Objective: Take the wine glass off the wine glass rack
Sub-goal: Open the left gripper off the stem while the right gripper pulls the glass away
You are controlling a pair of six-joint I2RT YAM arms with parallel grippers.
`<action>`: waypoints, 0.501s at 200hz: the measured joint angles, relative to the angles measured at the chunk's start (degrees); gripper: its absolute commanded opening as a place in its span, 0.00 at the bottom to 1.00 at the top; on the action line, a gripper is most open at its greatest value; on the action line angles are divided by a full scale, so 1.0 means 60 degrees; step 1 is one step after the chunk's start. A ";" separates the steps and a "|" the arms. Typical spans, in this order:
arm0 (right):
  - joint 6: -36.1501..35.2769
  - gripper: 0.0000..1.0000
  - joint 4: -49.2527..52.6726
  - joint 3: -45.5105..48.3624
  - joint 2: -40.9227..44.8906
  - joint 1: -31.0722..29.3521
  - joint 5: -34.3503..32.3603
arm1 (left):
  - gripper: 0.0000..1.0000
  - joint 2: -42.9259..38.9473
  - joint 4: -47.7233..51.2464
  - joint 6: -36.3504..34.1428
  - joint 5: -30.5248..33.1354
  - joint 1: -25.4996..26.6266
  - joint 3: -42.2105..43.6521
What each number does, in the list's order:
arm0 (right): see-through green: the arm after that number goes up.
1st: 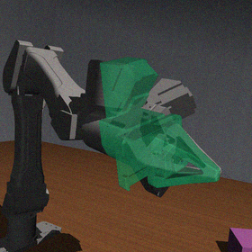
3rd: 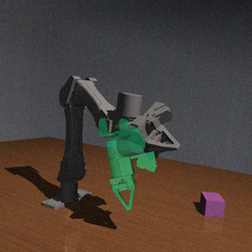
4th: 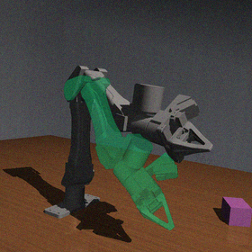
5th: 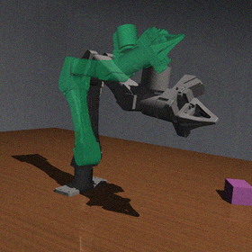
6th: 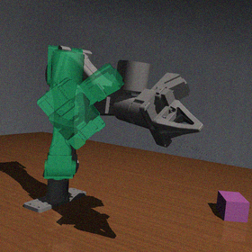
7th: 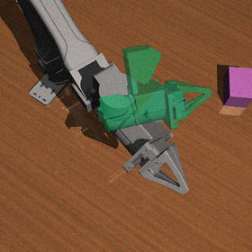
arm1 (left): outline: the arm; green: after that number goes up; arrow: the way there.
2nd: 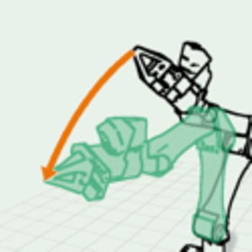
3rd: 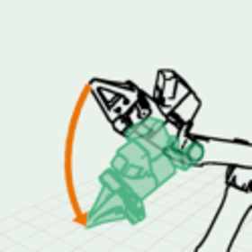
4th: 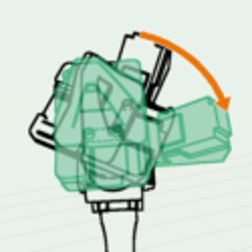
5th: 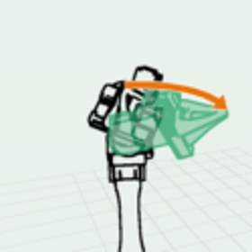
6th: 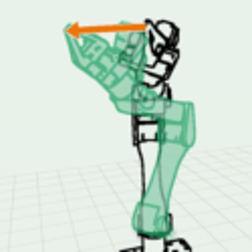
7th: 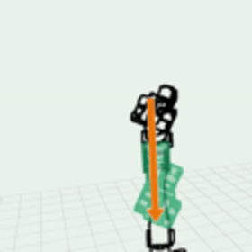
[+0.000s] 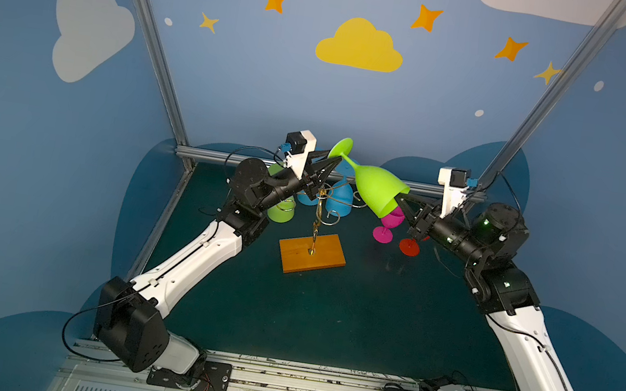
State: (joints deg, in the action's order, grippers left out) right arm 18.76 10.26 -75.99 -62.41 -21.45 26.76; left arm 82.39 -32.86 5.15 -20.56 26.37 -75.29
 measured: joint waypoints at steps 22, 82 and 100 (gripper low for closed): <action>0.0007 0.00 0.0095 0.0000 0.0197 0.0007 -0.0423 | 0.63 0.0000 -0.0029 0.0080 0.0124 -0.0022 0.0004; -0.1115 0.00 0.1821 -0.0769 0.1446 0.0284 -0.2714 | 0.83 -0.0576 0.0113 0.0186 0.0721 -0.0561 0.0495; -0.1563 0.00 0.2743 -0.1140 0.1727 0.0353 -0.3340 | 0.88 -0.0976 0.0171 0.0412 0.1053 -0.1067 0.0790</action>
State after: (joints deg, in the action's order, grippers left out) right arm 9.39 26.72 -82.83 -52.05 -19.33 6.72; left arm 76.53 -31.83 7.62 -14.24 19.97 -70.54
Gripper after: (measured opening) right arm 0.048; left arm 0.852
